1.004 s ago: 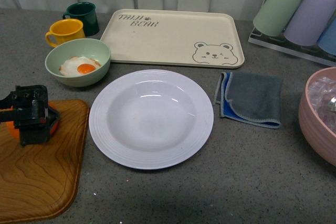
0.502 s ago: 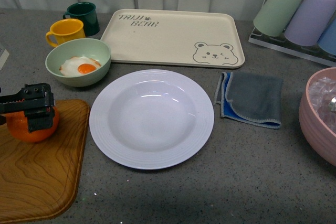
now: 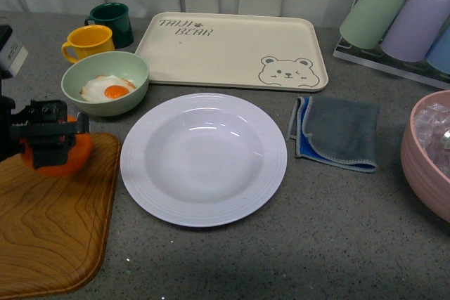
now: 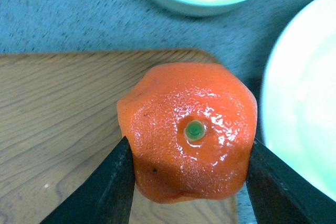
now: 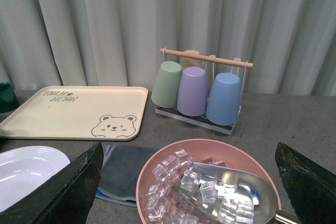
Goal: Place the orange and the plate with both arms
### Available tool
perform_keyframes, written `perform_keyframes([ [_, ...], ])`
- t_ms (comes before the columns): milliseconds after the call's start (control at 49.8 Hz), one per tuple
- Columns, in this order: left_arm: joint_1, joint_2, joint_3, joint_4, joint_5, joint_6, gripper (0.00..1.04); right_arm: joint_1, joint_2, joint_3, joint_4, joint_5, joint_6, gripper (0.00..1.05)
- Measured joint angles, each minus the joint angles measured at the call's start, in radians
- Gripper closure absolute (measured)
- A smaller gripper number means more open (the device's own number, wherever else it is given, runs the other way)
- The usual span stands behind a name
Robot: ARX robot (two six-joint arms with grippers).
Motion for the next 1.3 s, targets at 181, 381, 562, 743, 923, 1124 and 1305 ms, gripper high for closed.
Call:
perform_keyframes([
  [181, -0.163, -0.034, 0.065, -0.028, -0.002, -0.015, 0.55, 0.0, 0.0, 0.0, 0.0, 0.0, 0.0, 0.09],
  [381, -0.297, 0.107, 0.148, -0.009, -0.022, -0.016, 0.55, 0.0, 0.0, 0.0, 0.0, 0.0, 0.0, 0.09],
  [562, -0.326, 0.194, 0.218, -0.011, -0.036, -0.018, 0.55, 0.0, 0.0, 0.0, 0.0, 0.0, 0.0, 0.09],
  [743, -0.341, 0.27, 0.266, -0.019, -0.036, -0.029, 0.55, 0.0, 0.0, 0.0, 0.0, 0.0, 0.0, 0.09],
  [923, -0.349, 0.287, 0.276, -0.029, -0.054, -0.037, 0.42, 0.0, 0.0, 0.0, 0.0, 0.0, 0.0, 0.09],
  [1124, -0.353, 0.206, 0.262, -0.049, -0.09, -0.035, 0.08, 0.0, 0.0, 0.0, 0.0, 0.0, 0.0, 0.09],
  [1305, -0.354, 0.097, 0.136, 0.219, -0.242, 0.027, 0.16, 0.0, 0.0, 0.0, 0.0, 0.0, 0.0, 0.09],
])
